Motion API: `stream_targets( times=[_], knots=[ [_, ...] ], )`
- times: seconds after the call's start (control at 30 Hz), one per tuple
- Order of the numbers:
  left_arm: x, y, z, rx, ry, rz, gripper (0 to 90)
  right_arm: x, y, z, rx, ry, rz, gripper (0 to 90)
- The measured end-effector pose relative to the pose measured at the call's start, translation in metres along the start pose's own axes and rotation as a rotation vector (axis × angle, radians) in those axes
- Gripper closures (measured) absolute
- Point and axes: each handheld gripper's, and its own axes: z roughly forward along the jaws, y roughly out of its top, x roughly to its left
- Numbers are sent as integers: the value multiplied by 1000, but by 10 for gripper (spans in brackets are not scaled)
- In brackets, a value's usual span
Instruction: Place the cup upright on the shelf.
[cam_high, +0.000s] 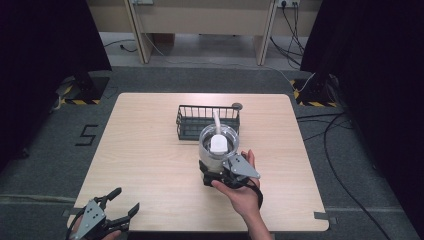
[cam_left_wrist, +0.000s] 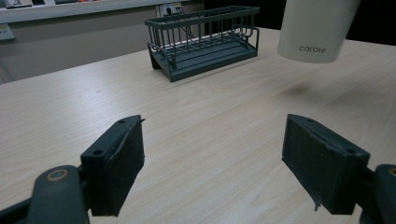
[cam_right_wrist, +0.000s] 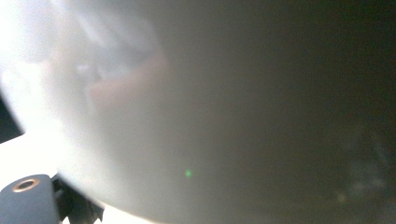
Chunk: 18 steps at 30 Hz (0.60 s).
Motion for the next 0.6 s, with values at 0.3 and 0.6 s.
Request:
stream_targets(
  times=[0.3,0.6],
  knots=[
    [0,-1,2,11,10,-1,203,-18,15,13,-12,-34,-1,104],
    [0,-1,3,12,11,-6,204,-34,33,22,-33,-81,0,104]
  ],
)
